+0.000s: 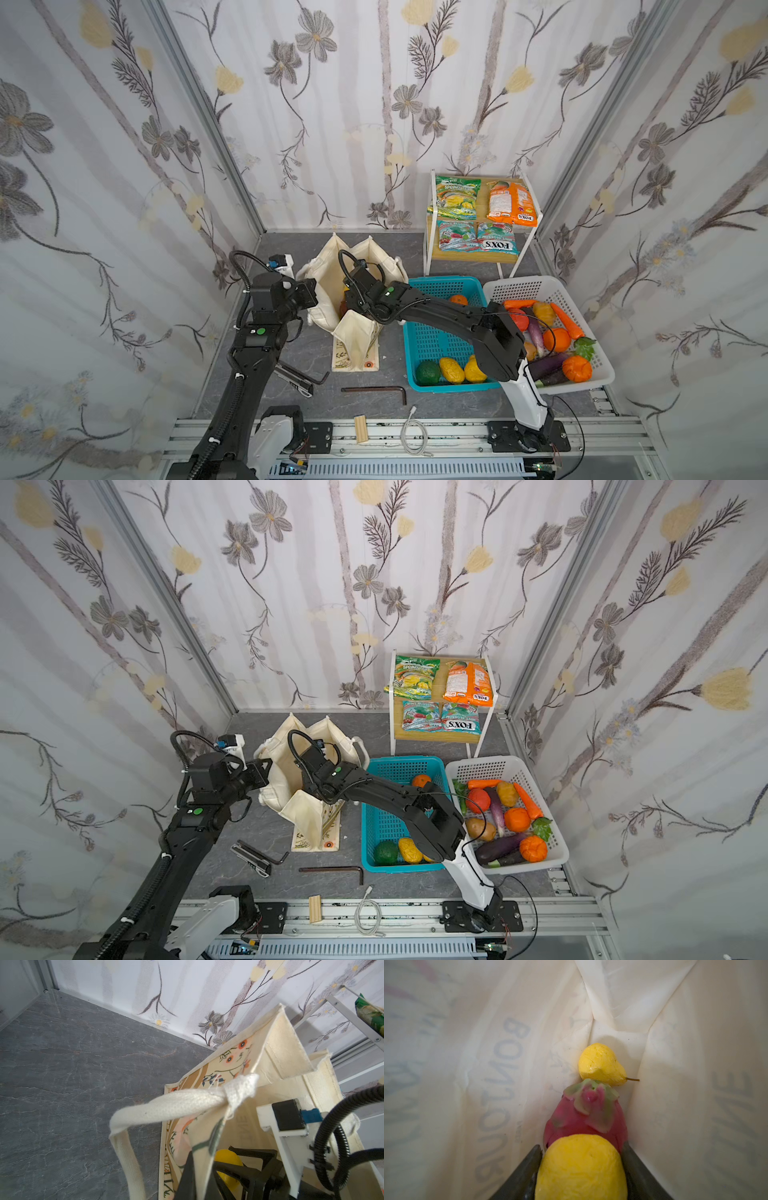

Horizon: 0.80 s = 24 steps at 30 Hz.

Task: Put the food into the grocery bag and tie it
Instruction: 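Open the right gripper to release the lemon inside the bag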

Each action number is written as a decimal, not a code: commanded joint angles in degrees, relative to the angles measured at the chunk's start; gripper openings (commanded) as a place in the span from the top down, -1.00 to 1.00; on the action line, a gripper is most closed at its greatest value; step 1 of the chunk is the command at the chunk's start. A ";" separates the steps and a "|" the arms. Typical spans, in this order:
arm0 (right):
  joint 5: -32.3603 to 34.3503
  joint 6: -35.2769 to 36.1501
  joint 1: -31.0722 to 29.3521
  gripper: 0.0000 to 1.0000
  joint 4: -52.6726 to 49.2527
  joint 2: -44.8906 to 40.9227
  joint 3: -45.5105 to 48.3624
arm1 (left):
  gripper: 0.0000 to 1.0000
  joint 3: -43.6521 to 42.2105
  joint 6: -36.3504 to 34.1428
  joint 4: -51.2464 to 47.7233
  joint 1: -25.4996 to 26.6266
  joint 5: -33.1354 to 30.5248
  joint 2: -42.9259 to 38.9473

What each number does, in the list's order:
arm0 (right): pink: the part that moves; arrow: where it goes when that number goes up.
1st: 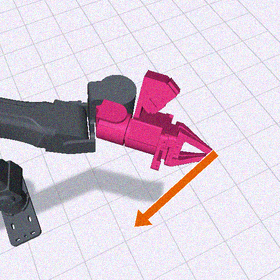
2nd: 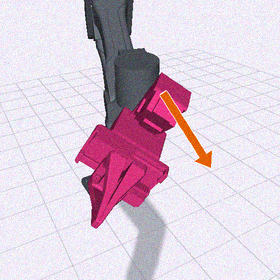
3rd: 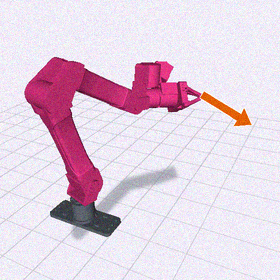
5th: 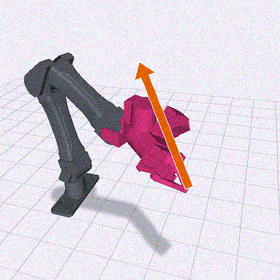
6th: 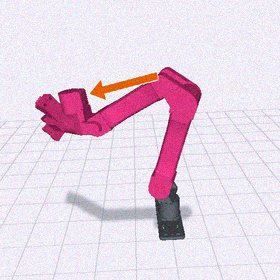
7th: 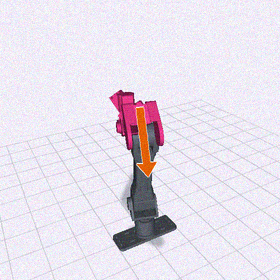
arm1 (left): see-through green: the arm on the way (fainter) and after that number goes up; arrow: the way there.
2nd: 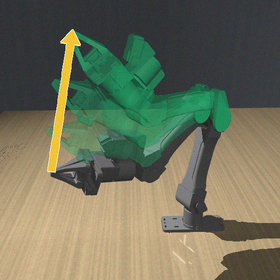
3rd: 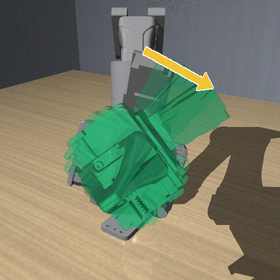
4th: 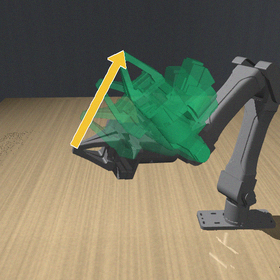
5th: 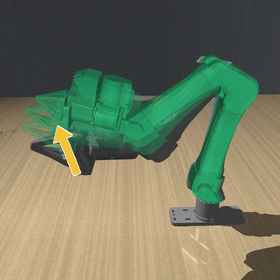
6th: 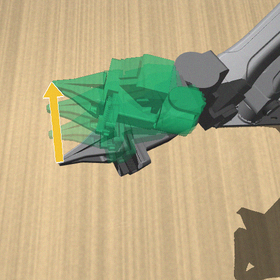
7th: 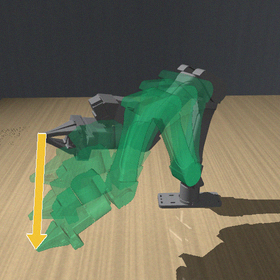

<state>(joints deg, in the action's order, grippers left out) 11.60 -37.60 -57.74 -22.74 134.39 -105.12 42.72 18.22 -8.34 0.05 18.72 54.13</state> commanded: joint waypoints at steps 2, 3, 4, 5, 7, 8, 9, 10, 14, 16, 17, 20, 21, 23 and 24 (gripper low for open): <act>-2.72 -1.79 0.21 -0.20 -3.06 2.36 0.01 | 1.00 0.42 -0.11 1.31 0.03 0.73 -0.16; -2.85 -1.91 0.34 -0.22 -3.10 2.60 0.03 | 1.00 0.43 -0.11 1.31 -0.01 0.76 -0.25; -3.06 -2.01 0.43 -0.23 -3.28 2.63 -0.04 | 1.00 0.43 -0.11 1.31 -0.02 0.78 -0.25; -3.22 -2.03 0.52 -0.25 -3.34 2.67 0.00 | 1.00 0.39 -0.11 1.31 0.03 0.71 -0.32; -3.33 -2.12 0.69 -0.32 -3.63 2.40 0.01 | 1.00 0.39 -0.11 1.31 -0.04 0.83 -0.34; -3.33 -2.18 0.69 -0.34 -3.67 2.21 0.00 | 1.00 0.42 -0.11 1.31 -0.04 0.78 -0.42; -3.25 -2.03 0.72 -0.36 -3.71 1.90 0.07 | 1.00 0.43 -0.11 1.31 -0.03 0.76 -0.43; -3.15 -1.95 0.69 -0.40 -3.80 1.52 -0.03 | 1.00 0.51 -0.11 1.31 0.02 0.85 -0.43; -2.77 -1.74 0.69 -0.63 -4.11 -0.03 -0.13 | 1.00 0.44 -0.11 1.31 -0.03 0.81 -0.51; -2.45 -1.62 0.69 -0.70 -4.49 -1.39 -0.17 | 1.00 0.43 -0.11 1.31 0.02 0.78 -0.63; -2.23 -1.40 0.66 -0.73 -4.59 -1.93 -0.15 | 1.00 0.43 -0.11 1.31 -0.03 0.83 -0.68; -2.02 -0.22 0.40 -0.85 -4.58 -4.65 -0.17 | 1.00 0.43 -0.11 1.31 -0.04 0.85 -0.69; -2.02 0.22 0.28 -0.91 -4.44 -5.68 -0.13 | 1.00 0.43 -0.11 1.31 -0.03 0.88 -0.69; -1.91 0.89 0.08 -0.99 -4.24 -7.83 -0.17 | 1.00 0.44 -0.11 1.31 0.03 0.88 -0.69; -1.84 1.07 -0.02 -0.99 -4.15 -8.65 -0.17 | 1.00 0.39 -0.11 1.31 -0.01 0.89 -0.69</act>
<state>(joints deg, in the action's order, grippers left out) 8.75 -38.17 -57.43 -28.05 127.85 -105.10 42.72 18.22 -8.34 0.08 19.11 53.67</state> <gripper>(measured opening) 0.998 0.051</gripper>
